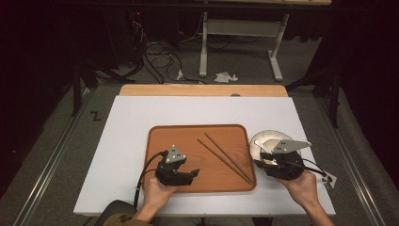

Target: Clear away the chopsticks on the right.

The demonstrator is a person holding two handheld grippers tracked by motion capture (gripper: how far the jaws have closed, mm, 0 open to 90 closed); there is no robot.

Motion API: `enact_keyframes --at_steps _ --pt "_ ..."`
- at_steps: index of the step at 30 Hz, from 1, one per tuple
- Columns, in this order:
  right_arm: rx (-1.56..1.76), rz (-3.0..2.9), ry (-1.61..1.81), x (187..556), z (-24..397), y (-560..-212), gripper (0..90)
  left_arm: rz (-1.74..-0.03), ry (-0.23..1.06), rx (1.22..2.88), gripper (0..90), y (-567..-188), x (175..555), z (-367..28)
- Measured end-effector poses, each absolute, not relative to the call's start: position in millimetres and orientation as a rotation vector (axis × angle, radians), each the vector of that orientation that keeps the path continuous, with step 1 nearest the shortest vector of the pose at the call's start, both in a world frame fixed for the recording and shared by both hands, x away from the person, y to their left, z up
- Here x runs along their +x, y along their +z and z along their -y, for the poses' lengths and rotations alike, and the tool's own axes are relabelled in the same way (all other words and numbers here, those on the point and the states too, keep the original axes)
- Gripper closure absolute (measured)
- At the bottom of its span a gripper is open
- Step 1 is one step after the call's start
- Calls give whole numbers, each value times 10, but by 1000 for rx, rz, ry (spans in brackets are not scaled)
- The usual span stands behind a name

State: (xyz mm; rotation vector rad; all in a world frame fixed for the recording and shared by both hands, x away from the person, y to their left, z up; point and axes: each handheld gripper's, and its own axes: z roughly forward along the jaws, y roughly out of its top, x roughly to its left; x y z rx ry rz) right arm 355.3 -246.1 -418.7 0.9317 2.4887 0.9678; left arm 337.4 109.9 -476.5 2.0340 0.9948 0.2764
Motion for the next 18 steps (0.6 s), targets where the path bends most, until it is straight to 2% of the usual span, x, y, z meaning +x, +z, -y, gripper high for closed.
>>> enact_keyframes --at_steps 18 --pt "929 -2498 986 3392 2488 -4529 595 -998 282 2029 337 -4764 3372 -1102"
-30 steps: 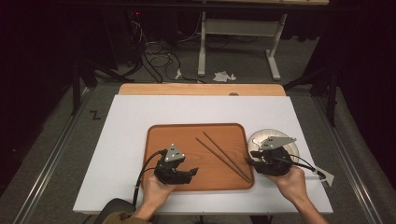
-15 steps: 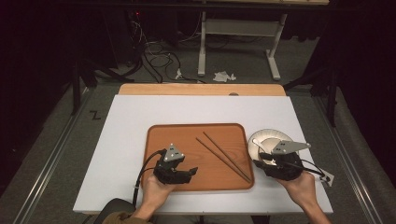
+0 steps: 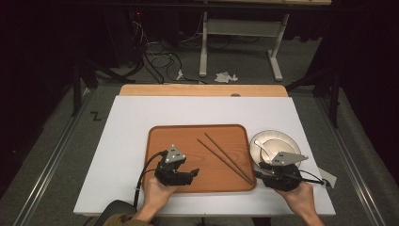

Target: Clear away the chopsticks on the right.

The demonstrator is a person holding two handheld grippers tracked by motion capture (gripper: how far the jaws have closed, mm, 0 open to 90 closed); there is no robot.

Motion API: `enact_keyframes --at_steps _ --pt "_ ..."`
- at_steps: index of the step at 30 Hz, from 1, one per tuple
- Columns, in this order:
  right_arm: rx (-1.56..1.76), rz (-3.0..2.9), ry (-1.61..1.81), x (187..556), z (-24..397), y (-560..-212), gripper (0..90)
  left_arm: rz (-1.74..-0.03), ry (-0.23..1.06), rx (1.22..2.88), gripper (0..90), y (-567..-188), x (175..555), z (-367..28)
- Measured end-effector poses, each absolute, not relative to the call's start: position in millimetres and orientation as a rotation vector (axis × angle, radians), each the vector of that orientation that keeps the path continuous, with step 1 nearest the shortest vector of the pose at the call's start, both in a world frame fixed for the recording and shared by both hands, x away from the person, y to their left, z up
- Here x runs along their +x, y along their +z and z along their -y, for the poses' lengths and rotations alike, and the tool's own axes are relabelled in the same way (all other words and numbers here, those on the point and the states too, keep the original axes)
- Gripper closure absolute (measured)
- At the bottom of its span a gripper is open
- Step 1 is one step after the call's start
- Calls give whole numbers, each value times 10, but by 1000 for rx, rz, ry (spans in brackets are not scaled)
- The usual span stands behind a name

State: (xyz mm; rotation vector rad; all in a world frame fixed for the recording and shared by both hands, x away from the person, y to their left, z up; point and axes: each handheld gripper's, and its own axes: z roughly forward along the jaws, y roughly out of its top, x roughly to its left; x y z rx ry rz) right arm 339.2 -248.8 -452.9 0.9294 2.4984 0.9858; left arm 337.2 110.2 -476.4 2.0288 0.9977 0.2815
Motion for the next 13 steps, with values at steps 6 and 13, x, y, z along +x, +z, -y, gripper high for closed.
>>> enact_keyframes --at_steps 6,13 --pt "891 -2513 975 3360 2432 -4625 568 -999 283 2031 337 -4767 3373 -1095" --pt "874 -2527 969 3358 2400 -4660 557 -999 284 2035 337 -4767 3382 -1106"
